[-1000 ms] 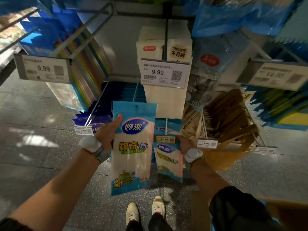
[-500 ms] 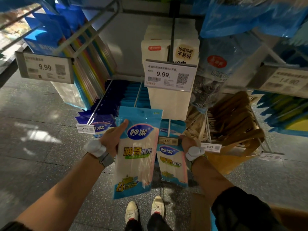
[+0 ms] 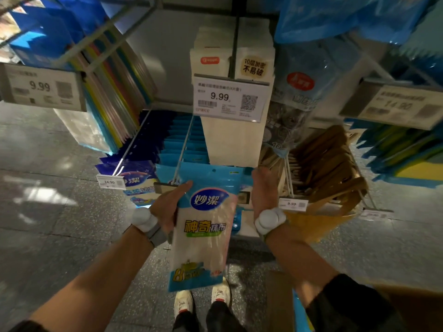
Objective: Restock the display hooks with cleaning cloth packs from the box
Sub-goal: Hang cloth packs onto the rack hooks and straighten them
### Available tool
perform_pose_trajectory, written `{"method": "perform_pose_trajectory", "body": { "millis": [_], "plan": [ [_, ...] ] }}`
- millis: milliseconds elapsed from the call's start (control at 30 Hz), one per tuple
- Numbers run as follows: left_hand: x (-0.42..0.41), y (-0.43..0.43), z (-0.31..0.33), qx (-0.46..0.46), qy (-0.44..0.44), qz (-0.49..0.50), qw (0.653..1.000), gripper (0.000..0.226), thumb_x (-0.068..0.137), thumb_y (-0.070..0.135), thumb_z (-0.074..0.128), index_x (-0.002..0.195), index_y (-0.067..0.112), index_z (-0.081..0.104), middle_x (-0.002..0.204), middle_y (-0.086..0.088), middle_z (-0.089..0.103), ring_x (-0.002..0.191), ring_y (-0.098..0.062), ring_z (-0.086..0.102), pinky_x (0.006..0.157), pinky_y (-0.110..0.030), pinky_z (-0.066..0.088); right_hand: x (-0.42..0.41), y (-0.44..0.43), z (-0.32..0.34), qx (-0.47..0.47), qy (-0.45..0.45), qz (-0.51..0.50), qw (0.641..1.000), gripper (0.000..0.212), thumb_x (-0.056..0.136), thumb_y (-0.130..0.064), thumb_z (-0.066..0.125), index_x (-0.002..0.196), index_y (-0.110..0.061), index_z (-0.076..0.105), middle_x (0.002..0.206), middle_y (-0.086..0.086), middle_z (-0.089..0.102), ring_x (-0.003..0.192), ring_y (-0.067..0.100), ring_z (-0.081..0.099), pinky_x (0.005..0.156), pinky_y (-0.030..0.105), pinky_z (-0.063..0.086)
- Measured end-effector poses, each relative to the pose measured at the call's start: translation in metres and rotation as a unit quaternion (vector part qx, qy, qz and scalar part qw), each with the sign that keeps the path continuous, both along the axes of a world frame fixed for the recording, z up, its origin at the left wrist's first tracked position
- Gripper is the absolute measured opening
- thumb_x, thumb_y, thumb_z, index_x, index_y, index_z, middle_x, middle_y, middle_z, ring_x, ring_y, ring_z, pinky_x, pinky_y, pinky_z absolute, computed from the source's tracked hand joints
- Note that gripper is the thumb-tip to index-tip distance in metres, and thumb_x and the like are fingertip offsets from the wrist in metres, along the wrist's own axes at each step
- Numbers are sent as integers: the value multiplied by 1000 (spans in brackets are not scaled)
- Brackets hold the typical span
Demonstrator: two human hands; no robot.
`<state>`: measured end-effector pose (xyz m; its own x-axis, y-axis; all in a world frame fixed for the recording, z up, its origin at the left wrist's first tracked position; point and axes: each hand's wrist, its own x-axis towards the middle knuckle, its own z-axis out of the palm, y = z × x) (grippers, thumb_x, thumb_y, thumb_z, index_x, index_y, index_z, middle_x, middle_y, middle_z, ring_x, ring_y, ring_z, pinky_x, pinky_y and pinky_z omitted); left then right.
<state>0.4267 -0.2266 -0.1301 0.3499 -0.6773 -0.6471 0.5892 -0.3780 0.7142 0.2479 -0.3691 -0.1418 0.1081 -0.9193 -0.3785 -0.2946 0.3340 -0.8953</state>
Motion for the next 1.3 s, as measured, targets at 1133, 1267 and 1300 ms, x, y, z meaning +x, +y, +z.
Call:
{"method": "perform_pose_trajectory", "body": {
  "millis": [1133, 1267, 1300],
  "plan": [
    [-38, -69, -77, 93, -1, 87, 992, 35, 99, 22, 61, 131, 7, 58, 134, -20, 61, 100, -26, 64, 86, -41, 57, -23, -21, -51, 93, 128, 148, 976, 46, 105, -36, 45, 130, -1, 61, 132, 21, 63, 125, 36, 57, 103, 36, 45],
    [-42, -79, -82, 116, -18, 85, 989, 44, 102, 20, 59, 141, 1, 52, 145, -22, 56, 115, -33, 63, 92, -43, 56, -27, -21, -66, 43, 243, 284, 927, 38, 109, -21, 35, 141, -8, 51, 139, 20, 56, 129, 36, 53, 105, 37, 42],
    [-43, -80, -83, 120, -16, 89, 989, 44, 102, 18, 59, 141, 1, 52, 144, -22, 56, 123, -36, 62, 96, -44, 55, -27, -20, -67, 38, 260, 302, 916, 38, 109, -21, 35, 142, -9, 49, 140, 19, 55, 129, 36, 52, 106, 38, 42]
  ]
}}
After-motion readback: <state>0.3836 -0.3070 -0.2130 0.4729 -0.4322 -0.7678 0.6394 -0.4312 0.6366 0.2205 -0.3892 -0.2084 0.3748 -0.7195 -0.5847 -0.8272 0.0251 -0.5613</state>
